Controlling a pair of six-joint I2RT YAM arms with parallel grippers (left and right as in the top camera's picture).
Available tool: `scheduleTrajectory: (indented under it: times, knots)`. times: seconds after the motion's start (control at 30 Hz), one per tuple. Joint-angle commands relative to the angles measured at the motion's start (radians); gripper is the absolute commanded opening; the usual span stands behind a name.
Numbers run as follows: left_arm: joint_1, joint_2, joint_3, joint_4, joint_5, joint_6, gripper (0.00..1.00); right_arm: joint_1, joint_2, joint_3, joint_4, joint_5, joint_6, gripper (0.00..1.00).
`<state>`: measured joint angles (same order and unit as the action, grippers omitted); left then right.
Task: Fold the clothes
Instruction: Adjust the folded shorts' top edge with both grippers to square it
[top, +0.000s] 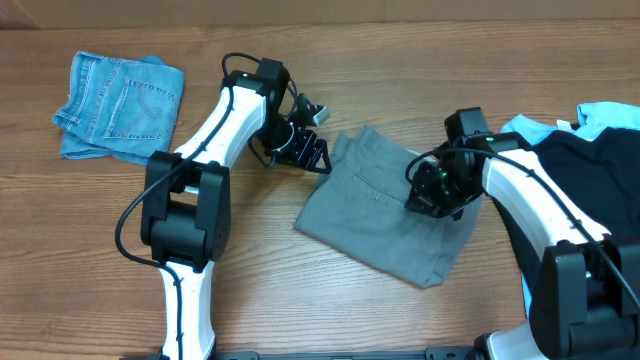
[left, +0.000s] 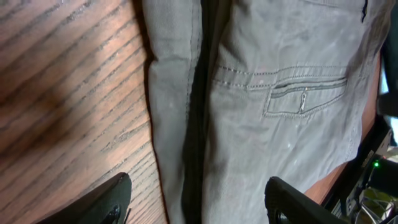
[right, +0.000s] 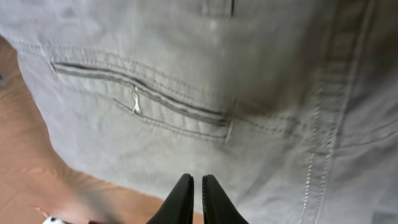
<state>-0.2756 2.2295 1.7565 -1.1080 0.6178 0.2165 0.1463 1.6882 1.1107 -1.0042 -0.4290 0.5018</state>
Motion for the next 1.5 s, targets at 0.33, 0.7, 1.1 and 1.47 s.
scheduleTrajectory:
  times: [0.33, 0.7, 1.1, 1.47]
  knots:
    - [0.001, 0.015, 0.004, 0.002, -0.019, -0.015, 0.75, 0.013, -0.003, -0.008, -0.049, -0.08, -0.028, 0.1]
    - [0.0, 0.015, 0.004, -0.02, -0.113, -0.046, 0.72, 0.013, -0.003, -0.008, -0.049, -0.126, -0.027, 0.14]
    - [0.0, 0.015, 0.004, -0.009, -0.16, -0.048, 0.84, 0.11, -0.003, -0.012, -0.039, 0.071, 0.066, 0.14]
    - [0.0, 0.015, 0.004, -0.005, -0.147, -0.114, 0.85, 0.114, 0.047, -0.14, 0.073, 0.205, 0.136, 0.08]
